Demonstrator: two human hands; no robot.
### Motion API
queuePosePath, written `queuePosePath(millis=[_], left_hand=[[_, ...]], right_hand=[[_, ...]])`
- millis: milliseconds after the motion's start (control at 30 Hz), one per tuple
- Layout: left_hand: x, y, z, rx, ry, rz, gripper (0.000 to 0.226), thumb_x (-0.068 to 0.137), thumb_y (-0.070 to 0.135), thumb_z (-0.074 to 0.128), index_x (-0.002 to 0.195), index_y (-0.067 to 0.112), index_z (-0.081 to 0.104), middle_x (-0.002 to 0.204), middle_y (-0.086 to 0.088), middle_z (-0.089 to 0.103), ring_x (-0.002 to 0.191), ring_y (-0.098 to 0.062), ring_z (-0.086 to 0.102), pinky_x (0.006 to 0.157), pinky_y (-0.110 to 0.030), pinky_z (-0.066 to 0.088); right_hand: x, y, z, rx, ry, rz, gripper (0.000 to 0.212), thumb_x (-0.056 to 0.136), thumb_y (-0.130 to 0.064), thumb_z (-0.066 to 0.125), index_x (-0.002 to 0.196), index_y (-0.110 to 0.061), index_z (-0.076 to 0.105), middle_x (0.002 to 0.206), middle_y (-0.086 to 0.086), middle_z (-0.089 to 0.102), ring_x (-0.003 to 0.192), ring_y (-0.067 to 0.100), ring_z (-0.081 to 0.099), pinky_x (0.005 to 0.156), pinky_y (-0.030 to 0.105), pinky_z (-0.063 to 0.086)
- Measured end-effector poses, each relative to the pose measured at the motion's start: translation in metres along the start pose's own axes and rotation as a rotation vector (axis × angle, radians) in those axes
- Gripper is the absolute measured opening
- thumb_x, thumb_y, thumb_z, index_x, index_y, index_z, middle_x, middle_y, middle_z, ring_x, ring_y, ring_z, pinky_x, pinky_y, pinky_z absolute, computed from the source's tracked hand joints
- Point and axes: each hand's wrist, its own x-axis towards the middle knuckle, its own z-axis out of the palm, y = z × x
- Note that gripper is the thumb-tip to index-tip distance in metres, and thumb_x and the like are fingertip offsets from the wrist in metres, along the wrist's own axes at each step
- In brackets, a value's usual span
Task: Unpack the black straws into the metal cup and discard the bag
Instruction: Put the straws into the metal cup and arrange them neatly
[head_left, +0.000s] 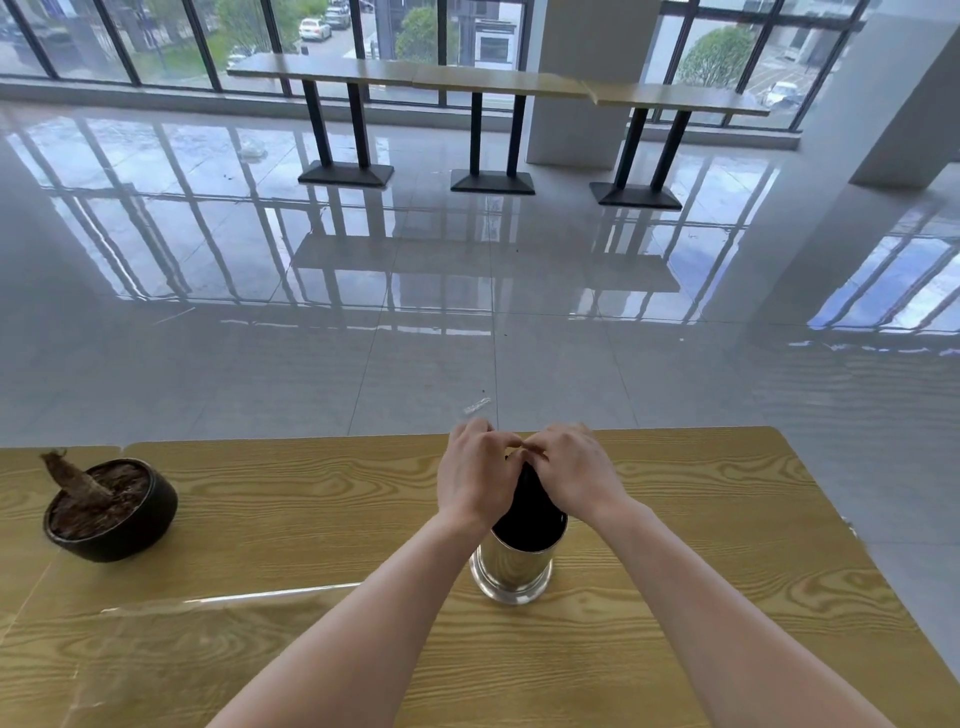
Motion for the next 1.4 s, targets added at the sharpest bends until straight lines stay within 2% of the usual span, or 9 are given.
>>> queuePosePath(millis=[167, 300, 400, 533, 767, 967, 1133, 1233, 1400], left_hand=[[0.003, -0.008, 0.001, -0.017, 0.048, -0.022, 0.016, 0.094, 0.028, 0.063, 0.093, 0.025, 0.079, 0.090, 0.001, 0.066, 0.099, -0.022, 0.054, 0.077, -0.034, 0.048], [0.000, -0.018, 0.005, -0.037, 0.044, -0.059, 0.023, 0.094, 0.034, 0.064, 0.111, 0.023, 0.075, 0.102, 0.002, 0.070, 0.105, -0.019, 0.055, 0.081, -0.028, 0.044], [-0.001, -0.021, 0.006, -0.051, -0.005, -0.072, 0.022, 0.093, 0.034, 0.065, 0.108, 0.024, 0.076, 0.105, 0.003, 0.071, 0.105, -0.017, 0.057, 0.084, -0.031, 0.048], [0.001, -0.018, 0.004, -0.096, -0.037, -0.067, 0.016, 0.091, 0.027, 0.066, 0.089, 0.023, 0.081, 0.089, 0.006, 0.078, 0.089, -0.014, 0.068, 0.076, -0.036, 0.057], [0.003, -0.010, 0.001, -0.211, 0.020, -0.152, 0.013, 0.088, 0.025, 0.068, 0.081, 0.025, 0.080, 0.073, 0.014, 0.071, 0.075, -0.006, 0.066, 0.065, -0.024, 0.051], [0.004, -0.011, 0.000, -0.240, -0.016, -0.165, 0.009, 0.087, 0.021, 0.073, 0.091, 0.019, 0.081, 0.089, 0.007, 0.078, 0.085, -0.007, 0.071, 0.080, -0.028, 0.058], [0.002, -0.010, -0.002, -0.221, 0.047, -0.154, 0.009, 0.087, 0.016, 0.073, 0.092, 0.017, 0.080, 0.086, 0.005, 0.078, 0.083, -0.010, 0.071, 0.078, -0.026, 0.057], [0.002, -0.006, -0.008, -0.202, 0.103, -0.079, 0.013, 0.087, 0.014, 0.074, 0.098, 0.016, 0.079, 0.090, 0.003, 0.079, 0.084, -0.010, 0.072, 0.079, -0.024, 0.056], [0.006, 0.010, -0.031, -0.250, 0.212, 0.046, 0.016, 0.086, 0.012, 0.074, 0.101, 0.016, 0.079, 0.088, 0.002, 0.079, 0.081, -0.010, 0.072, 0.078, -0.031, 0.059]], right_hand=[[0.003, -0.001, -0.003, 0.069, -0.007, -0.011, 0.020, 0.097, -0.028, 0.060, 0.106, -0.026, 0.078, 0.104, -0.001, 0.071, 0.106, 0.019, 0.056, 0.086, 0.031, 0.044], [0.007, -0.003, -0.003, 0.089, -0.010, 0.019, 0.016, 0.094, -0.027, 0.063, 0.100, -0.024, 0.077, 0.099, -0.002, 0.074, 0.094, 0.015, 0.062, 0.073, 0.027, 0.041], [0.010, -0.004, -0.002, 0.080, -0.029, 0.047, 0.014, 0.094, -0.028, 0.063, 0.097, -0.022, 0.075, 0.097, -0.002, 0.074, 0.094, 0.017, 0.064, 0.072, 0.028, 0.042], [0.011, -0.004, -0.002, 0.081, -0.059, 0.065, 0.014, 0.095, -0.027, 0.061, 0.097, -0.018, 0.071, 0.098, 0.001, 0.073, 0.095, 0.021, 0.065, 0.075, 0.033, 0.048], [0.010, -0.002, -0.008, 0.164, 0.055, 0.066, 0.014, 0.097, -0.023, 0.060, 0.099, -0.015, 0.070, 0.094, 0.002, 0.074, 0.089, 0.021, 0.065, 0.075, 0.033, 0.049], [0.007, -0.002, -0.009, 0.204, 0.111, 0.058, 0.011, 0.096, -0.021, 0.064, 0.097, -0.014, 0.073, 0.093, 0.002, 0.075, 0.090, 0.020, 0.068, 0.079, 0.033, 0.053], [0.003, -0.003, -0.011, 0.248, 0.179, 0.028, 0.010, 0.094, -0.019, 0.068, 0.101, -0.015, 0.074, 0.093, -0.001, 0.077, 0.086, 0.015, 0.069, 0.080, 0.034, 0.057], [0.001, -0.005, -0.016, 0.273, 0.259, -0.022, 0.014, 0.093, -0.019, 0.070, 0.105, -0.014, 0.076, 0.097, -0.002, 0.078, 0.088, 0.011, 0.070, 0.079, 0.025, 0.054], [-0.001, -0.012, -0.028, 0.258, 0.328, -0.217, 0.016, 0.091, -0.014, 0.072, 0.107, -0.016, 0.077, 0.094, -0.004, 0.078, 0.079, 0.010, 0.071, 0.075, 0.027, 0.058]])
